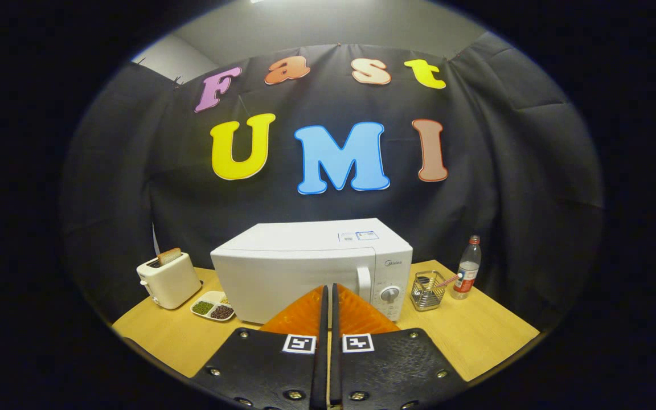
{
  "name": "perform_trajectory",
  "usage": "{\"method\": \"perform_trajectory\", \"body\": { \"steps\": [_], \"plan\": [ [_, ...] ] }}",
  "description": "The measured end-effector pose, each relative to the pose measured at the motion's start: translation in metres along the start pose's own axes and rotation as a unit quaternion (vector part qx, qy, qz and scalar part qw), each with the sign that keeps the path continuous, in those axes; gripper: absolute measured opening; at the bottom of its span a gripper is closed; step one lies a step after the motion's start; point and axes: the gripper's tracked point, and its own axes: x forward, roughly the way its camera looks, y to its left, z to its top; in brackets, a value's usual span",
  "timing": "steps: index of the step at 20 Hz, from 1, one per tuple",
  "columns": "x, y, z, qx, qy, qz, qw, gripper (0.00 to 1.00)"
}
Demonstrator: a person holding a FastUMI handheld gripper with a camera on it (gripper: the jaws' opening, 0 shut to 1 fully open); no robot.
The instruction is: Open the microwave, put the food inside, and close the microwave door.
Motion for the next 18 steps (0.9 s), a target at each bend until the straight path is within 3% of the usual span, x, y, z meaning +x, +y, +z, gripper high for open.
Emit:
{"method": "perform_trajectory", "body": {
  "steps": [1,2,3,4,5,7,18],
  "plan": [
    [-0.011,0.002,0.001,-0.002,-0.005,0.001,1.000,0.08],
    [-0.022,0.002,-0.001,-0.003,-0.006,0.000,1.000,0.20],
    [-0.031,0.002,-0.002,-0.002,-0.009,-0.004,1.000,0.43],
    [-0.040,0.001,-0.003,0.000,-0.013,-0.008,1.000,0.53],
    [-0.048,0.002,-0.003,0.003,-0.018,-0.011,1.000,0.76],
    [-0.063,0.002,-0.005,0.002,-0.024,-0.015,1.000,0.98],
    [-0.098,-0.009,0.005,-0.002,-0.051,-0.014,0.999,0.98]
  ]
}}
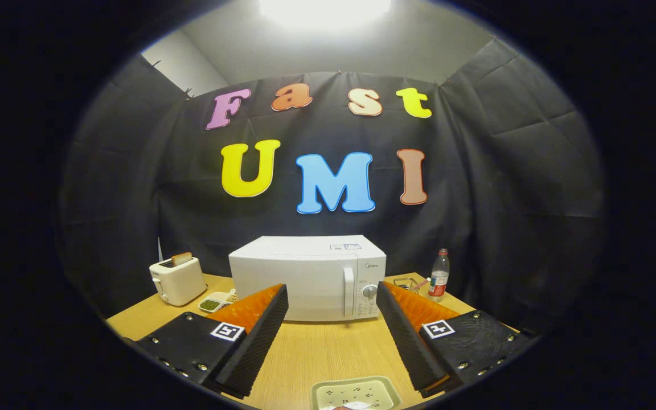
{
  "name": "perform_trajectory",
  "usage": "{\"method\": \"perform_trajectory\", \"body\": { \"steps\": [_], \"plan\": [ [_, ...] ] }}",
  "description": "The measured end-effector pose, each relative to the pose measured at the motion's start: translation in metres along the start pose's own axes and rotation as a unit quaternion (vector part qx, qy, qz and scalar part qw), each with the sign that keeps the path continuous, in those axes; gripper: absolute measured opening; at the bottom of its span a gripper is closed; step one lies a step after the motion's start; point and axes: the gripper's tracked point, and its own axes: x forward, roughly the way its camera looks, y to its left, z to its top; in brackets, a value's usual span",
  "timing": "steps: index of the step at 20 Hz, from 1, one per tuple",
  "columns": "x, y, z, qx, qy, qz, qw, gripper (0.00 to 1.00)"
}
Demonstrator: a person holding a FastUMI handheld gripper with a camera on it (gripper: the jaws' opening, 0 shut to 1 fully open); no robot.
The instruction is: Open the microwave, put the food inside, and close the microwave door.
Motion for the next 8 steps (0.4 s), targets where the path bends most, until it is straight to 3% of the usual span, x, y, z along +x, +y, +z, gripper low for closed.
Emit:
{"method": "perform_trajectory", "body": {
  "steps": [8],
  "plan": [
    [-0.0031,-0.0074,-0.0024,0.014,0.002,-0.002,1.000,0.98]
  ]
}}
